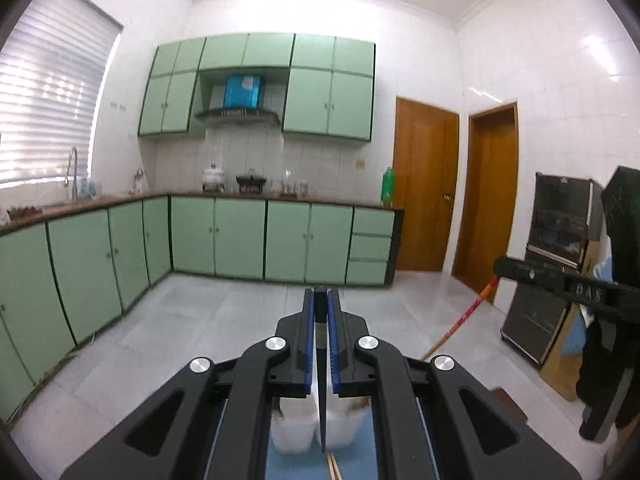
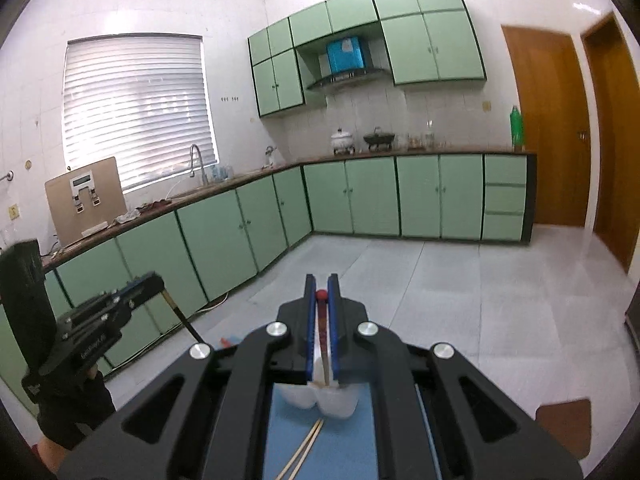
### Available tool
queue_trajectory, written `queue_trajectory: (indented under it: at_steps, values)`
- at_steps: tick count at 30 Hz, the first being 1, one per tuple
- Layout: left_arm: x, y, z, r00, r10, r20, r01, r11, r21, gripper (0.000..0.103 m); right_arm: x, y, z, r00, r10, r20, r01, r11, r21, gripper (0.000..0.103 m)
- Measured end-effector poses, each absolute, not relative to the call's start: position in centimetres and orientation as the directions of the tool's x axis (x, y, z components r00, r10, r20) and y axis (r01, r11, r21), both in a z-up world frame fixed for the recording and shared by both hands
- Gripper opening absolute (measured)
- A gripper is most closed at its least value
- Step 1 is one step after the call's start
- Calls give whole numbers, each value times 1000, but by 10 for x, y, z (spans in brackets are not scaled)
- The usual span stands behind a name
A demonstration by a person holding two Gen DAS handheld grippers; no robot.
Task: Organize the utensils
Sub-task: 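Lower both chopsticks into the white holder and open both tools, then withdraw both open tools from the holder back over the mat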
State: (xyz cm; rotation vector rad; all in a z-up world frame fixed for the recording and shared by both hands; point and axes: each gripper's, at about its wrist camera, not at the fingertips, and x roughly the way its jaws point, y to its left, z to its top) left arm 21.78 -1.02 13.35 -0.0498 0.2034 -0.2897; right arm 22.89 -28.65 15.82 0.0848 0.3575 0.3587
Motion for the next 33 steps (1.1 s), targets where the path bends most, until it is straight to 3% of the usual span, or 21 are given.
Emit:
queue_trajectory:
  at_steps: [6,10,15,18,20,22,23,25,30,33]
  values:
    - [263,-21,136,962,-223,-156,218,975,-48,6,268,-278,149,883,319,-346,-298,948,112,5]
    - [288,-27,114,964,-194,-183,192,981,-28,6,293,-271,123,862,312,-400,-288,950,121,5]
    - [315,-28,80,923,-229,-308,217,973,-74,7,311,-255,92,816,323,-479,-302,945,124,7]
    - [314,-22,72,917,-236,-322,217,972,-94,8,311,-254,82,817,313,-485,-289,949,127,22]
    - [306,-19,71,916,-240,-320,222,971,-90,13,304,-256,80,830,297,-472,-271,955,123,27]
    - [295,-16,70,919,-230,-320,218,973,-74,24,295,-261,78,844,277,-460,-249,961,122,42]
    - [291,-14,69,918,-231,-321,219,973,-74,27,290,-266,77,853,262,-451,-232,965,121,44]
    - [274,-11,64,917,-223,-332,213,975,-67,42,276,-275,74,868,235,-437,-204,972,116,56]
    - [241,-6,41,902,-217,-374,207,976,-67,55,237,-288,48,882,181,-434,-152,983,102,79]
    - [220,-5,11,887,-191,-420,185,981,-56,61,211,-291,18,877,154,-455,-125,988,95,87]
